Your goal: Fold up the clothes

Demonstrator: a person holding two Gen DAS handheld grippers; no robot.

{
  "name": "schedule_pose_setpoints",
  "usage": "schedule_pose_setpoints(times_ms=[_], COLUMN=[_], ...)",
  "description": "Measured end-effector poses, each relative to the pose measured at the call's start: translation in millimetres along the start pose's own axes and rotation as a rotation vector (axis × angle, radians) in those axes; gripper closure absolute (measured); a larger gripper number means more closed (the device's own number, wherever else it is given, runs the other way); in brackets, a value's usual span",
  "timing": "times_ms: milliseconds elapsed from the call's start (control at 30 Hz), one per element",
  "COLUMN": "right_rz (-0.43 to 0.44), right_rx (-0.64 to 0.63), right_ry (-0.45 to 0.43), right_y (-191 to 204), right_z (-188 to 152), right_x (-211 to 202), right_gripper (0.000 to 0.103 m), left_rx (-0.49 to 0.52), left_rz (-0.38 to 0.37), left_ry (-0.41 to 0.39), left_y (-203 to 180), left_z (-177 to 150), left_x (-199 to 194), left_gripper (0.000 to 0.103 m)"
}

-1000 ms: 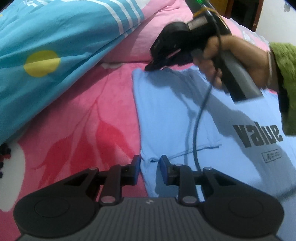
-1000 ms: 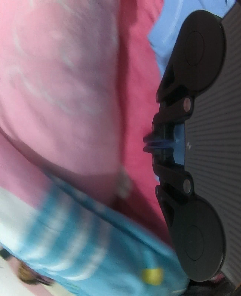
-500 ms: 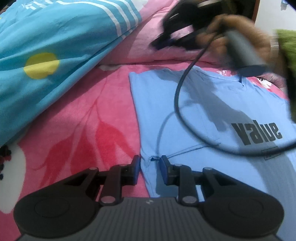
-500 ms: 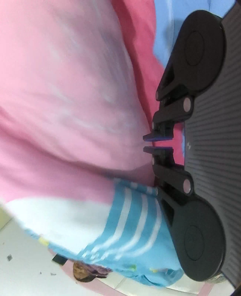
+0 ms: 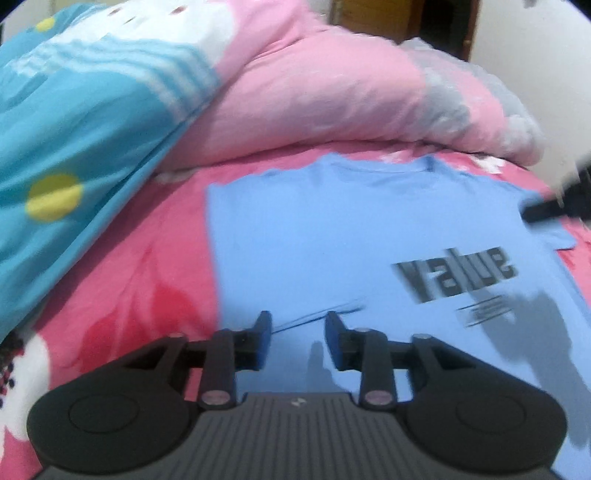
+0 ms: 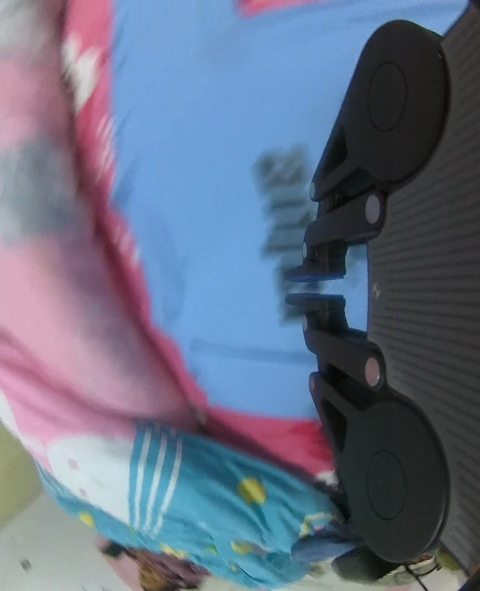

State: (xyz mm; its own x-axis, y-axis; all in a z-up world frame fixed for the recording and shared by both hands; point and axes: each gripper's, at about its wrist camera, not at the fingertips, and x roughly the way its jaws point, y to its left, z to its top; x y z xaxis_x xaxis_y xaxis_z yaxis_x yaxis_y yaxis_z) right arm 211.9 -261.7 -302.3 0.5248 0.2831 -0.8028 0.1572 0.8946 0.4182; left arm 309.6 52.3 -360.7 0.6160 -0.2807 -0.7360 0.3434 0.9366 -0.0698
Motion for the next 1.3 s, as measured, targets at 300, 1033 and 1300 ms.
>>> schedule_pose_setpoints(times_ms=[300,1033,1300], right_rz=[-0.110,-0.049,-0.016], right_rx=[0.143,0.008,0.040], right_ry=[-0.083,0.089,0.127], right_y=[-124.7,-300.8,-319.6], right_z=[23.2,215.0,226.3], right_x=[-68.1,-7.3,43.2], right_gripper=[0.078,0.055,0.056], left_rx=[0.148,0.547,0.515], left_rz=[-0.129,-0.234,-0.221], left_ry=[0.019,-0.012,-0.012], left_y=[-147.9,-475.1,-472.1], left_z=[38.2,47.3,48.2], left_x=[8.2,157.8,174.7], left_gripper=[0.055,0.075,0.089])
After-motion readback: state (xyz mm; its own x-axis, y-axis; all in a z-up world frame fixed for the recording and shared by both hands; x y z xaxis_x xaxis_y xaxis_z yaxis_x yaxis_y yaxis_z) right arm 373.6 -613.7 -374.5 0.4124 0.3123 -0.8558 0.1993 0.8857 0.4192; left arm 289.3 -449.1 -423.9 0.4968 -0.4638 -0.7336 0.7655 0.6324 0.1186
